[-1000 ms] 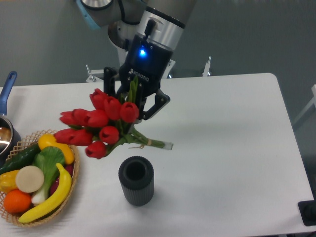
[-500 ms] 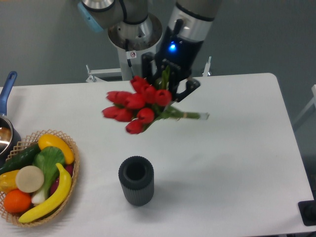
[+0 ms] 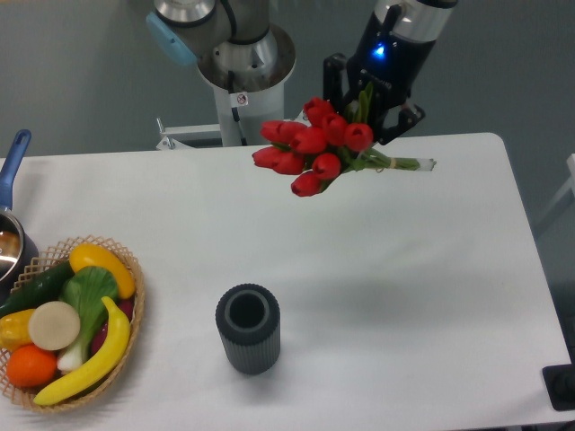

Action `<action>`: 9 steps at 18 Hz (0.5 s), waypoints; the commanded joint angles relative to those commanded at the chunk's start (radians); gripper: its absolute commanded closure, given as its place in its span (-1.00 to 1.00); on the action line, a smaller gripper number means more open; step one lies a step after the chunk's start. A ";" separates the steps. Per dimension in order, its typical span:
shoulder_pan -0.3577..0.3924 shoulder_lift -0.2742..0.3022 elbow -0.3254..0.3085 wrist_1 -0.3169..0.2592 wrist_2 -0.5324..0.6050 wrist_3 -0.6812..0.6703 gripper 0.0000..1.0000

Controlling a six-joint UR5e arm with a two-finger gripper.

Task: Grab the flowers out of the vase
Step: 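Carry the tulip bunch up and away from the vase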

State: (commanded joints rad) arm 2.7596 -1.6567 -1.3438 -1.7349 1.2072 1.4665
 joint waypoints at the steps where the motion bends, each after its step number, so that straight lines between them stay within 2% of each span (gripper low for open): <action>1: 0.006 -0.002 0.002 0.000 0.002 0.002 0.12; 9: 0.031 -0.003 0.003 0.000 0.000 0.005 0.12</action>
State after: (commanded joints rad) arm 2.7903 -1.6598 -1.3407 -1.7349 1.2072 1.4711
